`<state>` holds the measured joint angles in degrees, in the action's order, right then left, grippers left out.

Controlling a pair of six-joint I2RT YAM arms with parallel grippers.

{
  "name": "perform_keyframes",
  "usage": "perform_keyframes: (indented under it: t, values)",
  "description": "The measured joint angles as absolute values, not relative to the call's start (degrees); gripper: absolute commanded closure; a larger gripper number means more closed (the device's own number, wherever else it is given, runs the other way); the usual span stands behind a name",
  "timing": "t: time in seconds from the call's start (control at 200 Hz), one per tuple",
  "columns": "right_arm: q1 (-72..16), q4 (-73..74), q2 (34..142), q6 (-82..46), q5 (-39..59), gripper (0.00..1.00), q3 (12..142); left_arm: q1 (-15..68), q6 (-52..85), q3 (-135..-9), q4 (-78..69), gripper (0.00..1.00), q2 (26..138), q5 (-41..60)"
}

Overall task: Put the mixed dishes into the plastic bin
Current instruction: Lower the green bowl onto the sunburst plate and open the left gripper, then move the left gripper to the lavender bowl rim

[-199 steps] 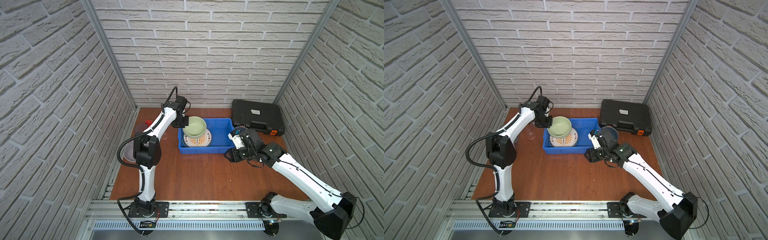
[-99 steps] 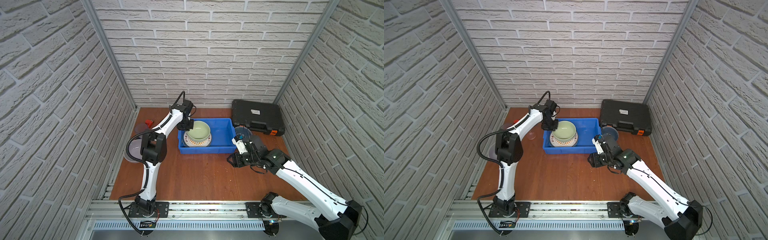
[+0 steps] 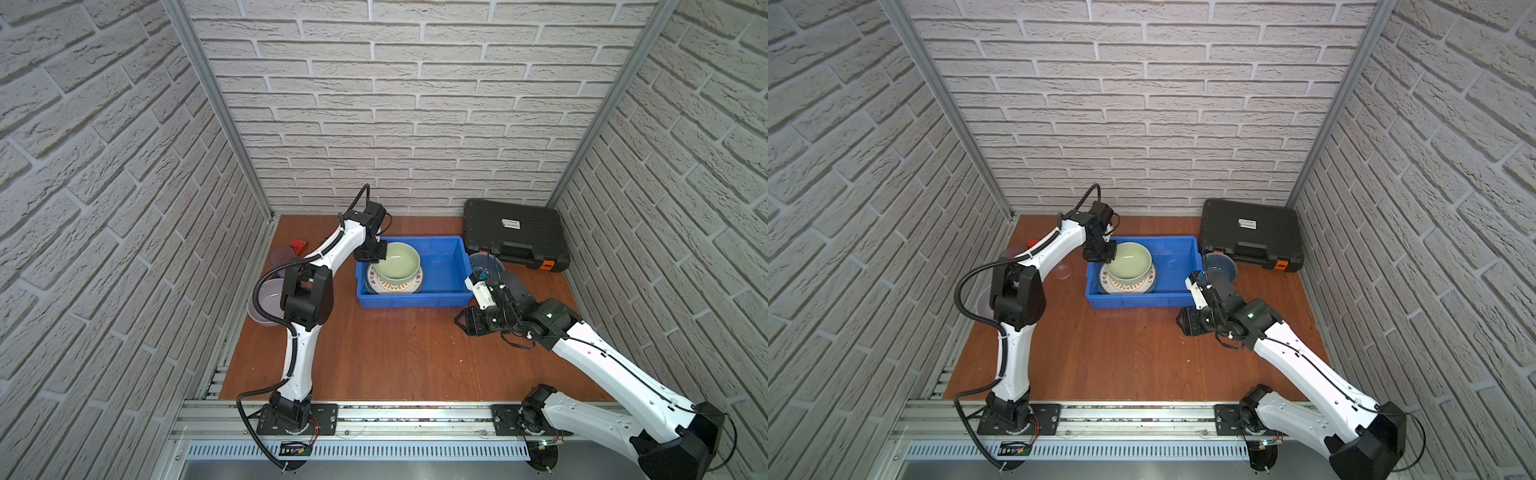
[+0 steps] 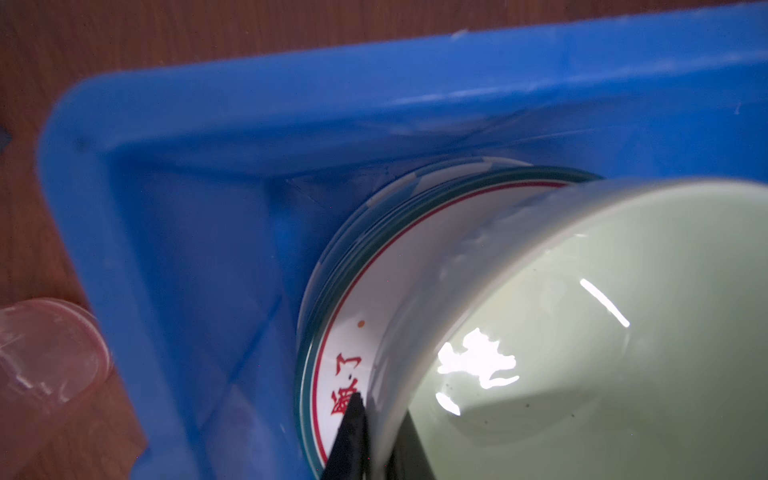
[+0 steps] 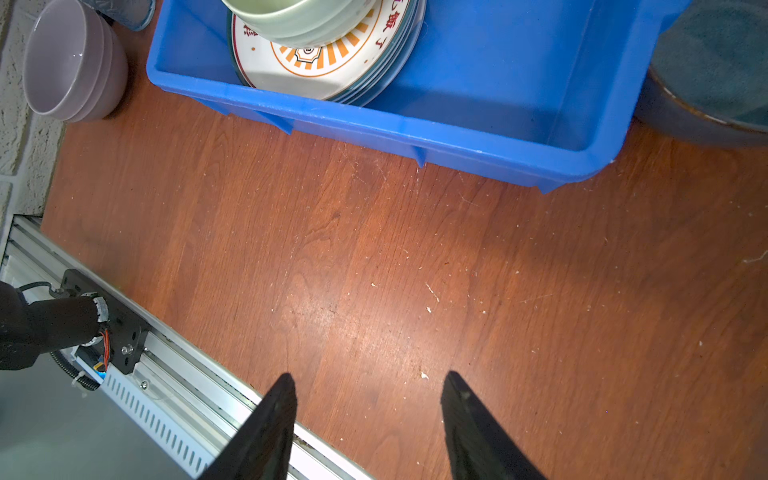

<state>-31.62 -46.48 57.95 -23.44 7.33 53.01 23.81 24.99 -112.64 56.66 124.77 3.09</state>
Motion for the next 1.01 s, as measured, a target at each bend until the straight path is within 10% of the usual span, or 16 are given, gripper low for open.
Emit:
perform_keyframes:
  t: [0.62,1.005]
  values:
    - [-31.6,-45.8,60.3,-23.4,7.3,0.42,53.1,23.8,24.0,-107.7,55.2,0.57,116.1,4.8]
    - [-31.6,-45.2,61.2,-22.9,7.8,0.40,53.6,23.2,25.9,-89.7,54.9,0.42,89.6,2.9]
